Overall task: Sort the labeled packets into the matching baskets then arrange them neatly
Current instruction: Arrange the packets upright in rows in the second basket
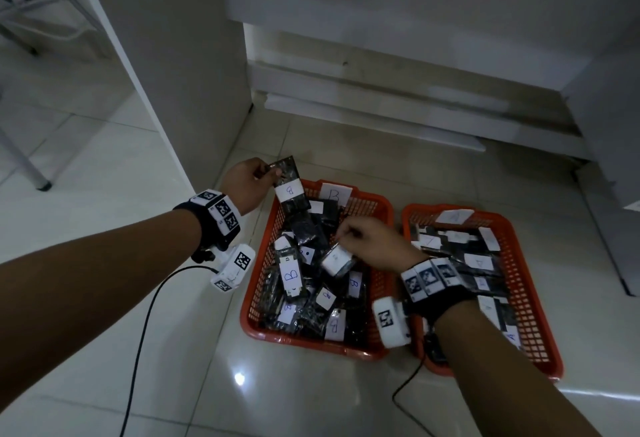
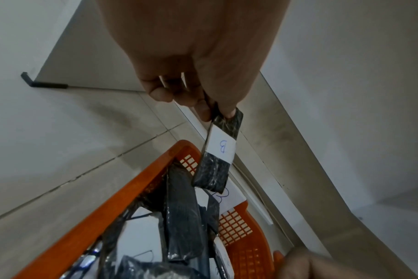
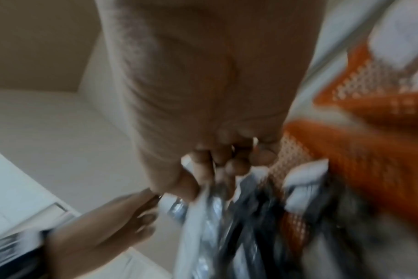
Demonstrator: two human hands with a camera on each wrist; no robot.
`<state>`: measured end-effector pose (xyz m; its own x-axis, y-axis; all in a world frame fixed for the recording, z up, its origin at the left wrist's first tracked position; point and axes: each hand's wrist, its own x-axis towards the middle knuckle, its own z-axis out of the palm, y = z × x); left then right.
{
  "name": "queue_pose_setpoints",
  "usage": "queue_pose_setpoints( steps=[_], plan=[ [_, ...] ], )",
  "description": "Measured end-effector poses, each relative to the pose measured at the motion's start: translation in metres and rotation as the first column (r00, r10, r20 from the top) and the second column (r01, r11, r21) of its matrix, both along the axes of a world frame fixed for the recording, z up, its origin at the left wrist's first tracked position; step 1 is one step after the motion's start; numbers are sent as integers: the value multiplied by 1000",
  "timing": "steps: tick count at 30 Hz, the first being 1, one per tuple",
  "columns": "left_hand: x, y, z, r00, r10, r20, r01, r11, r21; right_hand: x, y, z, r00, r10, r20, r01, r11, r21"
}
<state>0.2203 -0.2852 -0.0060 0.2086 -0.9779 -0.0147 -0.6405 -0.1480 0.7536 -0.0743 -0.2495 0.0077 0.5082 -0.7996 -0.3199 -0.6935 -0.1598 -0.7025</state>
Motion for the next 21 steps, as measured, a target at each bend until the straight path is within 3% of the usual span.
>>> queue_pose_setpoints(
  steps=[2,4,7,10,17,21],
  plan=[
    [-6,-1,1,1000,-15,11,15,1000,2,17,15,-6,992,128,-5,-127,987,97],
    [-12,-1,3,999,-35,22,36,999,-3,20,20,-20,988,153,13,-153,983,104],
    [-18,0,5,999,-43,31,43,999,-8,6,7,-38,998,-70,-4,70,995,-75],
    [-16,2,2,999,-37,0,37,999,-3,-13,-19,-48,937,-246,-249,164,937,-309],
    [-2,7,-4,999,-20,-46,21,1000,22,-10,-55,-50,791,-49,-610,-173,938,-301],
    [3,7,-4,999,-2,-41,3,999,36,-8,-59,-51,719,-69,-691,-239,910,-340]
  ],
)
